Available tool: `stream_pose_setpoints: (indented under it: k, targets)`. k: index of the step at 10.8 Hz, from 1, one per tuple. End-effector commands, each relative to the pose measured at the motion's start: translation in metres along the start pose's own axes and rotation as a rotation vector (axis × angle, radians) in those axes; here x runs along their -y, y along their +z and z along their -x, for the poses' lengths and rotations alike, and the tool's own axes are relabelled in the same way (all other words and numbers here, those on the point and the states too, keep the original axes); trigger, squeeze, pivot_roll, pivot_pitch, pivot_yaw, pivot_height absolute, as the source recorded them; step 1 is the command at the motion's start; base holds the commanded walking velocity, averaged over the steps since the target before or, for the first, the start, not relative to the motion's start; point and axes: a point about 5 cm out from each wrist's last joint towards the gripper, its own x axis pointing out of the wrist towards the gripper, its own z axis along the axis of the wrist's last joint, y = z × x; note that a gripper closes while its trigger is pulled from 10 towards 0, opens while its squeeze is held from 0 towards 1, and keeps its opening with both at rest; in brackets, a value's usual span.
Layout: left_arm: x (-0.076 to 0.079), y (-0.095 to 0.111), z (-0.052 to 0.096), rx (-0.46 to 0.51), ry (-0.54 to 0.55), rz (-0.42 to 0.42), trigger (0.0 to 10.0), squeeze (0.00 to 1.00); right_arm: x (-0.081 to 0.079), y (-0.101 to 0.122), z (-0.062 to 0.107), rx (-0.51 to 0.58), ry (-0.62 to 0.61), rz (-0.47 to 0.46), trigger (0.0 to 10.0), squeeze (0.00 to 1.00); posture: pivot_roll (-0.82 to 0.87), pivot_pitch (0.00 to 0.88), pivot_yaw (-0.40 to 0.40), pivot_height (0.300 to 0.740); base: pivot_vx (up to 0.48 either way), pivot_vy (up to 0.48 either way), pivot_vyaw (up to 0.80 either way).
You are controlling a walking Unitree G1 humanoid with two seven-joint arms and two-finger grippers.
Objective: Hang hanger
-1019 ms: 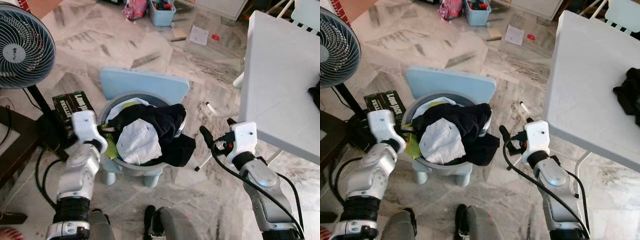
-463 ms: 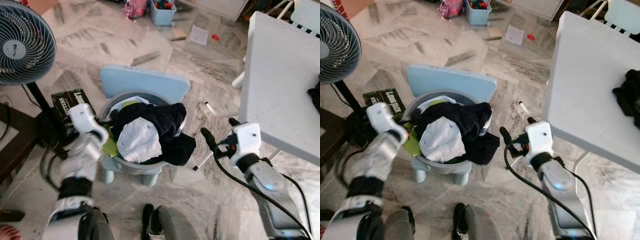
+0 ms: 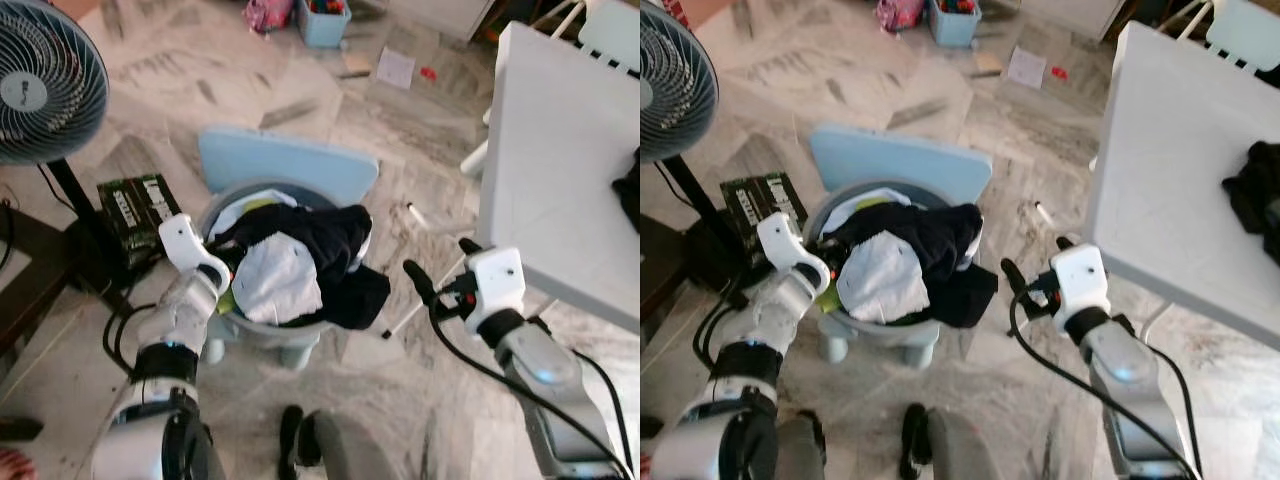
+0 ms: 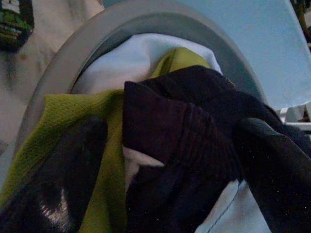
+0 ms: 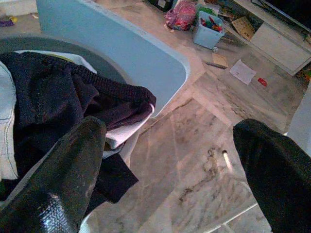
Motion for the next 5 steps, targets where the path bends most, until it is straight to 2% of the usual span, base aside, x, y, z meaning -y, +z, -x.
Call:
stream_pose_setpoints:
  k: [1,2,3,4,5]
  targets:
    - [0.0013,-0.0044,-0.0032,-0.027,0.004,0.050,10.0,0.00,0.0052,0.0008,0.0056,-0.013,-0.010,0.019,10.0,0.00,-0.19,0.219,-0.247,0.740,0.000,0.000,0.00]
    - [-0.0004,-0.0031,-0.0046,-0.028,0.008,0.056,10.0,0.00,0.0054,0.0007,0.0057,-0.015,-0.011,0.021,10.0,0.00,-0.19,0.219,-0.247,0.740,0.000,0.000,0.00]
    - [-0.0038,0.0003,-0.0059,-0.015,0.007,0.064,2.4,0.00,0.0041,0.0007,0.0053,-0.016,-0.010,0.021,10.0,0.00,-0.20,0.218,-0.248,0.740,0.000,0.000,0.00]
    - [-0.0051,0.0020,-0.0068,-0.013,0.004,0.057,0.0,0.00,0.0028,0.0008,0.0051,-0.016,-0.007,0.022,10.0,0.00,-0.20,0.216,-0.250,0.740,0.000,0.000,0.00]
    - [-0.0070,0.0024,-0.0078,-0.021,0.005,0.058,0.0,0.00,0.0013,0.0007,0.0055,-0.016,0.000,0.025,10.0,0.00,-0.20,0.216,-0.250,0.740,0.000,0.000,0.00]
